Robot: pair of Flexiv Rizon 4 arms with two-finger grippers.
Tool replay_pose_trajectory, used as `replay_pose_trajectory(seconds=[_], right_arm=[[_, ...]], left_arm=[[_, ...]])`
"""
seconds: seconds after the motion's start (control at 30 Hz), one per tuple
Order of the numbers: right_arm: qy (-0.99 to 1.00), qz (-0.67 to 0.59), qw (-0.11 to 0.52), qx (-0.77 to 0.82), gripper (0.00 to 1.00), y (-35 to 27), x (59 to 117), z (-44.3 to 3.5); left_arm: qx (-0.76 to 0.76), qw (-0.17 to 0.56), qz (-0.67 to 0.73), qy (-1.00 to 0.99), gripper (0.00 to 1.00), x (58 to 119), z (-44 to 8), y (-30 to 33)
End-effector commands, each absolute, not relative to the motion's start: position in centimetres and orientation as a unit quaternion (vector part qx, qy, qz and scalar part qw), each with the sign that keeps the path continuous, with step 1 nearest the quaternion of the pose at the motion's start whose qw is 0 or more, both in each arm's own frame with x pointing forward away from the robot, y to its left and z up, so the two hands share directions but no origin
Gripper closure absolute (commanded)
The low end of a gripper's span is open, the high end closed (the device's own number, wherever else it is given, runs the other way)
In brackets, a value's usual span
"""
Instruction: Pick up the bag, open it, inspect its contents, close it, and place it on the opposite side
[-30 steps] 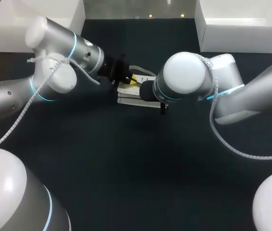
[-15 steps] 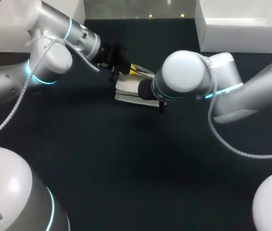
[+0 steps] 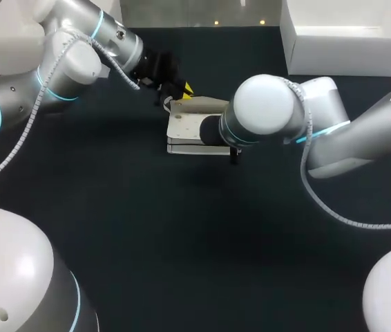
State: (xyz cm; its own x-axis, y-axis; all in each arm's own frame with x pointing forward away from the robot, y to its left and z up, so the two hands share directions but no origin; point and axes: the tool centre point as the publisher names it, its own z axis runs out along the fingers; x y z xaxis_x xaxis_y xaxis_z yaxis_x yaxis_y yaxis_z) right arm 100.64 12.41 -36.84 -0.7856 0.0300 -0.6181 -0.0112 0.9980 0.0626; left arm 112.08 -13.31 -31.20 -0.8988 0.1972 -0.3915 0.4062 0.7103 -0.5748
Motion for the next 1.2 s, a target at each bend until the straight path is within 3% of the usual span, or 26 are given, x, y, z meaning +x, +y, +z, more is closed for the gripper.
replay_pose_trajectory(seconds=[0.03,0.13,0.37,0.5,0.67,0.87,1.1,1.2], right_arm=[[0.944,0.032,0.329,0.005,1.00,12.4,100.5,-37.0],[0.944,0.032,0.329,0.005,1.00,12.4,100.5,-37.0],[0.944,0.032,0.329,0.005,1.00,12.4,100.5,-37.0],[0.944,0.032,0.329,0.005,1.00,12.4,100.5,-37.0],[0.944,0.032,0.329,0.005,1.00,12.4,100.5,-37.0],[0.944,0.032,0.329,0.005,1.00,12.4,100.5,-37.0],[0.944,0.032,0.329,0.005,1.00,12.4,100.5,-37.0],[0.944,0.032,0.329,0.005,1.00,12.4,100.5,-37.0]], left_arm=[[0.147,0.192,-0.332,0.912,0.33,110.4,-32.1,-13.8],[0.144,0.197,-0.335,0.910,0.25,110.0,-32.6,-13.7],[0.131,0.211,-0.329,0.911,0.31,110.5,-33.5,-14.1],[0.116,0.200,-0.337,0.912,0.40,111.8,-33.9,-14.5],[0.111,0.195,-0.337,0.914,0.42,112.9,-34.2,-15.2],[0.104,0.190,-0.326,0.920,0.34,114.0,-34.8,-15.4],[0.090,0.182,-0.317,0.926,0.39,114.6,-35.1,-15.6],[0.085,0.180,-0.315,0.928,0.47,114.8,-35.3,-15.7]])
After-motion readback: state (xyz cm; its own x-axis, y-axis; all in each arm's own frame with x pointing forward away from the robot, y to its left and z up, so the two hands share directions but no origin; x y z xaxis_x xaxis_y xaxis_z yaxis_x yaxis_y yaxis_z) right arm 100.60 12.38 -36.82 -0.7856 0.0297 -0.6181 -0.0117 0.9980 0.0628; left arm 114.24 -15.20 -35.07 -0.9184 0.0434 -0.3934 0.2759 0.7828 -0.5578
